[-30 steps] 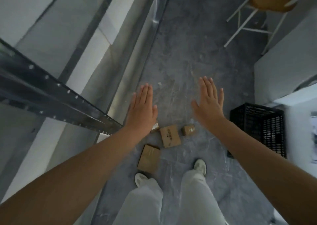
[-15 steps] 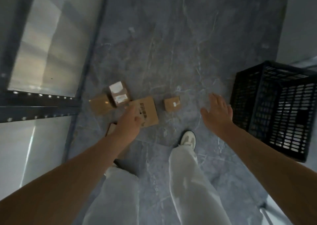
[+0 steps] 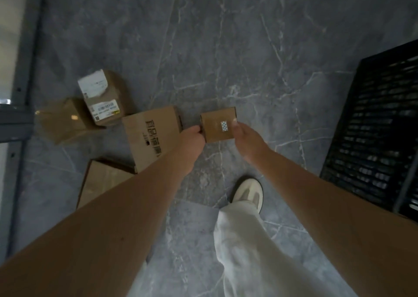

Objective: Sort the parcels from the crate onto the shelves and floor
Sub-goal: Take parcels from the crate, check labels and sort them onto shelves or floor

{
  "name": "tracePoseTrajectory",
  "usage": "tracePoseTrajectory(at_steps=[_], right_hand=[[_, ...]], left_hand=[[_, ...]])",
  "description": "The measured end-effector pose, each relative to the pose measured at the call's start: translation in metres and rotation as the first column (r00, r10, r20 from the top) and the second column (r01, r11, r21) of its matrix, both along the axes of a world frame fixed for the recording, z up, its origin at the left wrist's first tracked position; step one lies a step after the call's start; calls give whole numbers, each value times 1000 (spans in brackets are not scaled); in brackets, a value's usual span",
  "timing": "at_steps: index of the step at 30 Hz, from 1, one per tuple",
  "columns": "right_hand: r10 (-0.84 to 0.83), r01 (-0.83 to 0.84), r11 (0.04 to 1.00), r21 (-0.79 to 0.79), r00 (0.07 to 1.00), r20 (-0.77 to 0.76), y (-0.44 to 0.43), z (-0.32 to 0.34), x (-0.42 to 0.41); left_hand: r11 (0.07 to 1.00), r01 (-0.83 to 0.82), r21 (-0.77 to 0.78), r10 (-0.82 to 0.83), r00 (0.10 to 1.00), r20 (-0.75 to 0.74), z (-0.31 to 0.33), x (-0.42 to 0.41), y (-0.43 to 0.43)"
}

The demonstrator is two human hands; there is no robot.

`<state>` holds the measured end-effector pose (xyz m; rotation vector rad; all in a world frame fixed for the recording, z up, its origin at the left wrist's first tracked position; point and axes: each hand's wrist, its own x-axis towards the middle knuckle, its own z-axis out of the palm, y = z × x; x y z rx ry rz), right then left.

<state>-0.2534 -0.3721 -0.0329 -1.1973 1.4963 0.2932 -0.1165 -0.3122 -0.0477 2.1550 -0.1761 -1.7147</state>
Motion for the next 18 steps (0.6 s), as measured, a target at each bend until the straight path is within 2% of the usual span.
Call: tracePoseTrajectory(at_steps=[2, 4, 7, 8, 12, 18], right_hand=[[-78, 79, 997, -17, 997, 19, 0, 2, 0], [-153, 154, 988, -22, 988, 26, -5, 15, -2], [-423, 414, 902, 122, 904, 60, -25, 58, -3], [-460, 447, 880, 159, 886, 57, -33, 80, -4], [-329, 314, 934, 171, 942, 63, -67, 183, 4], [-148, 122, 983, 138, 970, 194, -103, 413, 34]], left_hand=[[1000, 5, -8, -4, 1000, 22, 7, -5, -2], [997, -15, -82, 18, 999, 40, 25, -7, -2], [977, -6, -213, 19, 998, 61, 86, -3, -8], [970, 1, -244, 12, 998, 56, 112, 2, -10], [942, 85, -325, -81, 996, 27, 235, 30, -24], [918, 207, -337, -187, 978, 90, 455, 87, -59]])
